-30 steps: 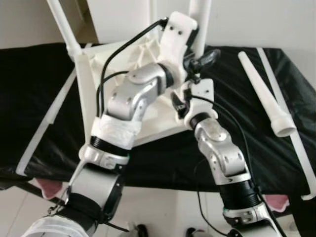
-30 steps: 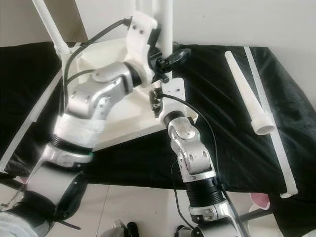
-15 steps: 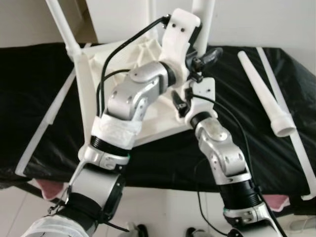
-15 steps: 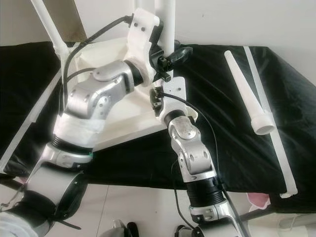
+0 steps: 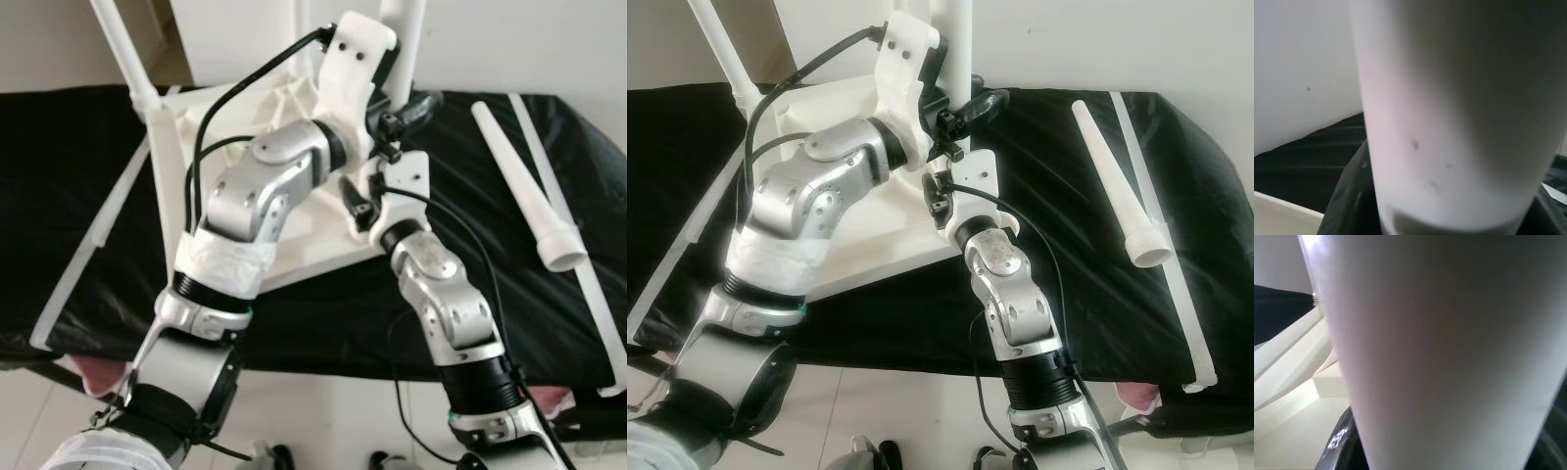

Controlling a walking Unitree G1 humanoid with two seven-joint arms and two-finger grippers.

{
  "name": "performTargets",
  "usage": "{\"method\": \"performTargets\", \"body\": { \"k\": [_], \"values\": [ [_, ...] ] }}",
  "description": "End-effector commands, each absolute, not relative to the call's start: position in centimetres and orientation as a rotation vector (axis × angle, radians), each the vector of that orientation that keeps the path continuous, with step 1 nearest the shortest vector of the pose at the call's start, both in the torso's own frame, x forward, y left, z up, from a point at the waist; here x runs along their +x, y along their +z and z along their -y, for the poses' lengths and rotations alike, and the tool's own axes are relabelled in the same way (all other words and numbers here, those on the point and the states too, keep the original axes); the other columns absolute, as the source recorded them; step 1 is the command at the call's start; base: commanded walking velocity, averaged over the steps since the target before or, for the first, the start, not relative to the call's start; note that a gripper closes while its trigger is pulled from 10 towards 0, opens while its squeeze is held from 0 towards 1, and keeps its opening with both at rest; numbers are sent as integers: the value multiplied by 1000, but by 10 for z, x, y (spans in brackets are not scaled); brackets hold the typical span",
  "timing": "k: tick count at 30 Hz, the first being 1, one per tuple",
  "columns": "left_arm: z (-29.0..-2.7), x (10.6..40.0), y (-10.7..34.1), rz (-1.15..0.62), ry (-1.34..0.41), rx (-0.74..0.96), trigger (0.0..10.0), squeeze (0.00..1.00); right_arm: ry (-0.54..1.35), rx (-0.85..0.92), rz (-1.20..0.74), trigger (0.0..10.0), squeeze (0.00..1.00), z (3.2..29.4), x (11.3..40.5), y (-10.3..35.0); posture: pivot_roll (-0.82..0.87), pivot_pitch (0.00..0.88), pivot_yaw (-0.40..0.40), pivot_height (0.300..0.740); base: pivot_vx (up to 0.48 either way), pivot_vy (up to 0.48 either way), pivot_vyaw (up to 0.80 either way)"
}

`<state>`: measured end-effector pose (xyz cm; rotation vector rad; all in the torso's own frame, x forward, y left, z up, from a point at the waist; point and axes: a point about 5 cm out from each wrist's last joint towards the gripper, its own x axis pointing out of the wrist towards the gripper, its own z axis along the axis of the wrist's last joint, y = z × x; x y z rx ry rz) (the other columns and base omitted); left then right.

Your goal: Building children table

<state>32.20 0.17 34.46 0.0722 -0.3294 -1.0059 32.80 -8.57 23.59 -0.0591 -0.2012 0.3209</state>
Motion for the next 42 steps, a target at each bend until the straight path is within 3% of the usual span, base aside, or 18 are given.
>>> {"method": "performTargets", "body": {
  "k": [1,2,20,21,31,32,42],
  "values": [
    [10,305,337,317,-1219,92,10000,710,205,5,141,10000,0,116,336,229,-114,145,67,740,0,0,0],
    [10,303,336,319,-1237,94,10000,1000,214,10,138,10000,0,117,336,230,-114,145,66,740,0,0,0],
    [9,293,330,352,-1325,201,10000,1000,323,21,128,10000,0,125,336,237,-115,158,66,740,0,0,0],
    [9,293,328,354,-1327,215,10000,0,331,25,127,10000,0,126,336,237,-115,158,65,740,0,0,0],
    [5,288,320,341,-1390,250,10000,0,414,20,118,10000,0,128,333,238,-115,157,67,740,0,0,0],
    [5,286,319,340,-1406,249,10000,1000,420,15,117,10000,0,129,333,238,-115,157,68,740,0,0,0],
    [3,283,316,325,-1447,245,10000,1000,451,-19,128,10000,0,130,334,240,-108,158,67,740,0,0,0]
  ]
}}
